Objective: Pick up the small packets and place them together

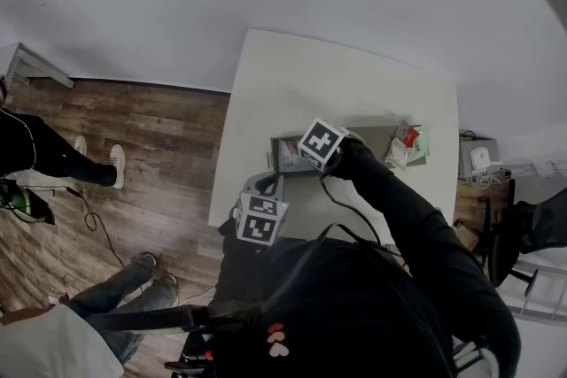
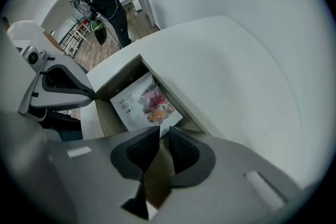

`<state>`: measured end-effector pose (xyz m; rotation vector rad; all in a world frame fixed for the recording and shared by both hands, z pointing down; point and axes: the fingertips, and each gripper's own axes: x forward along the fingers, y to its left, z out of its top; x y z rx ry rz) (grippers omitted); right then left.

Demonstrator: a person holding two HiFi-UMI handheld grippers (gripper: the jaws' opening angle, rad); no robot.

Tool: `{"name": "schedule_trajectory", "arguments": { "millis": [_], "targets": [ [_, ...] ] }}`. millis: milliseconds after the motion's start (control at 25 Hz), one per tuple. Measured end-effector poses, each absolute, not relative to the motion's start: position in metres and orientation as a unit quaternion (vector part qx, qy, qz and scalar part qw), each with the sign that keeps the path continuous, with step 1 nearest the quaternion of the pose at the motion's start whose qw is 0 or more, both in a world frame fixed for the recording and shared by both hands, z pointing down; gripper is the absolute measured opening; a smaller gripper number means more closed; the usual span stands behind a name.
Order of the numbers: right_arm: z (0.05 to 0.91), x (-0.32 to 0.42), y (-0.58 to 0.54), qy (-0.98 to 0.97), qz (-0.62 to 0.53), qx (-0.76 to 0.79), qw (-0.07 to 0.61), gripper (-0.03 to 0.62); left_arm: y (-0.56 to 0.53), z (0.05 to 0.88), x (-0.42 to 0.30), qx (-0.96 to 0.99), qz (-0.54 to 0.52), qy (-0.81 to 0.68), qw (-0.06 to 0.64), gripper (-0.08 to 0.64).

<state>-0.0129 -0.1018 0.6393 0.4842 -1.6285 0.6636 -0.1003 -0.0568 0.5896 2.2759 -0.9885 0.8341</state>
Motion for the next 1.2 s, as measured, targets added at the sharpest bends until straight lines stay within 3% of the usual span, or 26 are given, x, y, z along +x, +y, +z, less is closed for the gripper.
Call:
{"name": "schedule_trajectory", "arguments": {
  "millis": [240,480,920,1200],
  "targets": [
    [0.634,-0.029,-0.097,-0.731,0.314,0.183,0.577,0.058,-0.06,0.588,-0.099,0.848,0.303,-0.358,0.246,0.0],
    [0.616,-0.061,-0.086,-0.792,0.238,0.088,0.555,0.164,-0.058,0.59,-0.101,0.846,0.304,-0.354,0.259,0.001],
    [0.643,-0.077,-0.087,-0.768,0.191,0.087,0.605,0.157,-0.06,0.589,-0.1,0.851,0.297,-0.352,0.252,0.0],
    [0.643,-0.078,-0.083,-0.763,0.187,0.083,0.614,0.086,-0.057,0.59,-0.102,0.846,0.298,-0.355,0.263,0.0]
  ]
}}
